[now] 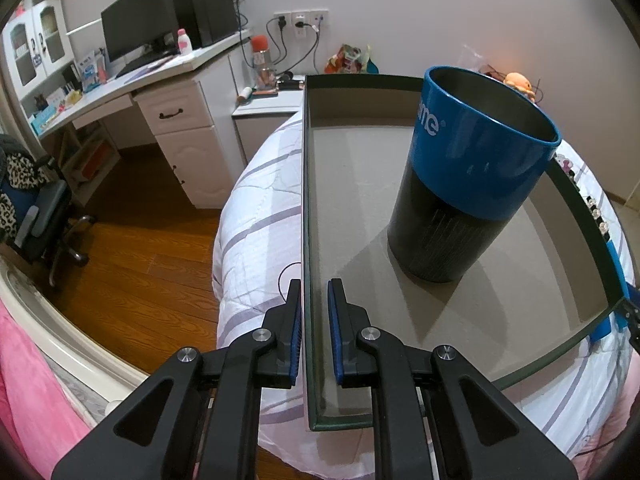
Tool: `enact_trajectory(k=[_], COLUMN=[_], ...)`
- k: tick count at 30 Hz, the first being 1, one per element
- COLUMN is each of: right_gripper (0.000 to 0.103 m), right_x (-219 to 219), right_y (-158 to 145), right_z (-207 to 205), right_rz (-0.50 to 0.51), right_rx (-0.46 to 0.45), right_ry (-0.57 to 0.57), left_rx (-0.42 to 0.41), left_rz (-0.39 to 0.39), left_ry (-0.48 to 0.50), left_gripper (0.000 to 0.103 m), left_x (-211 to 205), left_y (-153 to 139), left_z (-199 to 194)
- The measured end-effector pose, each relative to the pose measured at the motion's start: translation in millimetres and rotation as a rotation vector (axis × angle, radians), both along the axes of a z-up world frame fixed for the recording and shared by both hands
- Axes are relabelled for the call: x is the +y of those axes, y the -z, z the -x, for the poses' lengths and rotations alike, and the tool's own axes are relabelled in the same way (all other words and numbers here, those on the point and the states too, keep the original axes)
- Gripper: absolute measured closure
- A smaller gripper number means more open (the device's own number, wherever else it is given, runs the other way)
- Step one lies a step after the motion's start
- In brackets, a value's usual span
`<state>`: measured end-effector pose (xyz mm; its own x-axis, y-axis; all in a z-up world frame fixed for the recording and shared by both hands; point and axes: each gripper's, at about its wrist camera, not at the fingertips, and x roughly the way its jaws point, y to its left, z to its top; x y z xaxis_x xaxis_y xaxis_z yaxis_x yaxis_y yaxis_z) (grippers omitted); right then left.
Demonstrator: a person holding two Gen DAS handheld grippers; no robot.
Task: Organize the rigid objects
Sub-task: 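Close the right tool on the blue highlighter and lift it, then carry the highlighter over the tray and open the right tool inside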
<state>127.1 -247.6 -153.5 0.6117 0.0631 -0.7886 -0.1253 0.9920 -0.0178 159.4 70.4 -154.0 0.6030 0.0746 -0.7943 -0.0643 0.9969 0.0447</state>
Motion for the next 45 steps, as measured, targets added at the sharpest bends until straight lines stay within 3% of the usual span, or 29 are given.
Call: enact_trajectory(k=[1,2,13,23,35,45], right_gripper=[0.07,0.085,0.085,0.085,0.085,0.085], right_x=[0.1,0.0,-1.8,-7.2,12.5,40.2], right_y=[0.8,0.6,5.2,-15.7,-51.9,-68.1], right_z=[-0.2,0.9,-2.0,8.8,7.2,-6.6], right_rz=[-0.001,-0.001,-0.071,-0.222,-0.26,-0.287], right_rx=[0.0,-0.005,0.024,-0.073,-0.182,-0.215], right_ry=[0.0,-0.002,-0.037,-0.073,-0.13,-0.197], left_rx=[0.0,0.0,-0.003,-0.011,-0.028,-0.037], left_rz=[0.0,0.0,0.001,0.007,0.016,0.02], left_ry=[0.001,0.002,0.013,0.019,0.022,0.029], left_gripper=[0.092,0.092,0.092,0.092,0.092,0.093], left_x=[0.0,-0.1,1.1,3.0,5.6,7.3], left_y=[0.0,-0.2,-4.6,-9.0,-12.6,-15.7], left_z=[0.2,0.7,5.0,8.3,14.5,18.7])
